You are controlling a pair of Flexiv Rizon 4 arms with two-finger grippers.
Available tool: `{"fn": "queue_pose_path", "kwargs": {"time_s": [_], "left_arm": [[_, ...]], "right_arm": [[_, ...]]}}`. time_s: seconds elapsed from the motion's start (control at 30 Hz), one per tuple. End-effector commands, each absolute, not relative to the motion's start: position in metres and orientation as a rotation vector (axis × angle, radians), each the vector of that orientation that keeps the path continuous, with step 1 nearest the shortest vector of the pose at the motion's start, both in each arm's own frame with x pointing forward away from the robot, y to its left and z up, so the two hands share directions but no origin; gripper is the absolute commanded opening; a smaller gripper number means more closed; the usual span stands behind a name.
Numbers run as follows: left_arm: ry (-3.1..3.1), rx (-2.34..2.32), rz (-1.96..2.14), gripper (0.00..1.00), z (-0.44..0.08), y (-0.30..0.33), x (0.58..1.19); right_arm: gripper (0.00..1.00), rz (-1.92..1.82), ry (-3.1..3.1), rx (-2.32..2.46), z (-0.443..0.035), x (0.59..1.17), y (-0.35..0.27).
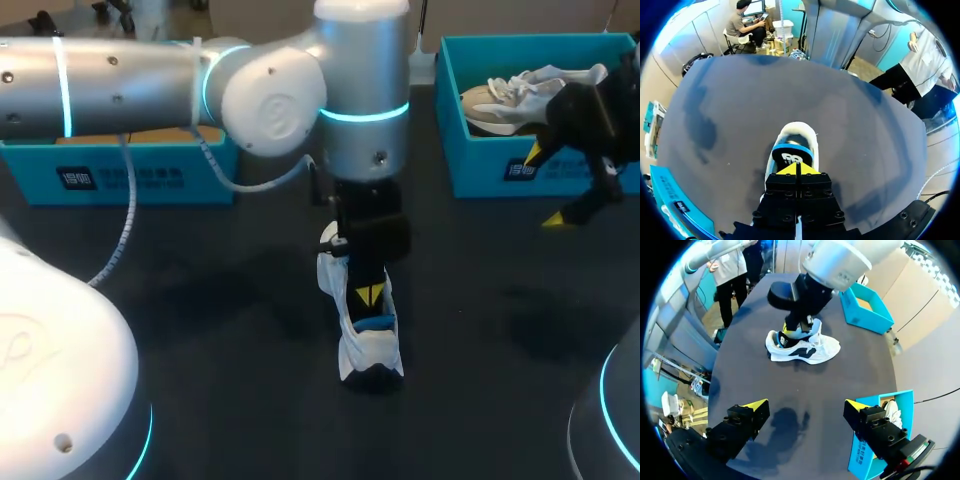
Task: Take the shoe out of the shoebox, open the shoe tongue, remove and reinsert the insole, then place the shoe into the shoebox
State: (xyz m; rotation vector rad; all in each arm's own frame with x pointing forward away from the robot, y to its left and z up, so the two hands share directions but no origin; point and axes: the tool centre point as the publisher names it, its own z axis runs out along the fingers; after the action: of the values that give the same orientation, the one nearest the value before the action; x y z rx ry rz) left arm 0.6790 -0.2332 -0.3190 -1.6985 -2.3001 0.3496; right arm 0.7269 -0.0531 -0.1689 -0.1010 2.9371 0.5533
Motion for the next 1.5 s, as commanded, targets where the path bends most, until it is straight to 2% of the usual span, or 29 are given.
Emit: {"fn": "queue_pose_path", "kwargs": {"time_s": [0.03,0.6,0.93,1.13,1.5], "left_arm": [[-2.289,-1.677,0.343,0.00,-0.336,-0.242,0.685],[-2.168,-1.672,0.365,0.00,-0.377,-0.242,0.661],[-2.190,-1.692,0.373,0.00,-0.340,-0.233,0.665],[-2.119,-1.716,0.419,0.00,-0.338,-0.238,0.654],[-2.067,-1.710,0.425,0.00,-0.376,-0.243,0.647]], "right_arm": [[1.00,0.550,2.939,-0.101,-0.170,0.728,-0.052],[1.00,0.550,2.939,-0.101,-0.170,0.728,-0.052],[1.00,0.550,2.939,-0.101,-0.170,0.728,-0.052],[1.00,0.550,2.939,-0.101,-0.170,0.728,-0.052],[1.00,0.550,2.939,-0.101,-0.170,0.728,-0.052]]}}
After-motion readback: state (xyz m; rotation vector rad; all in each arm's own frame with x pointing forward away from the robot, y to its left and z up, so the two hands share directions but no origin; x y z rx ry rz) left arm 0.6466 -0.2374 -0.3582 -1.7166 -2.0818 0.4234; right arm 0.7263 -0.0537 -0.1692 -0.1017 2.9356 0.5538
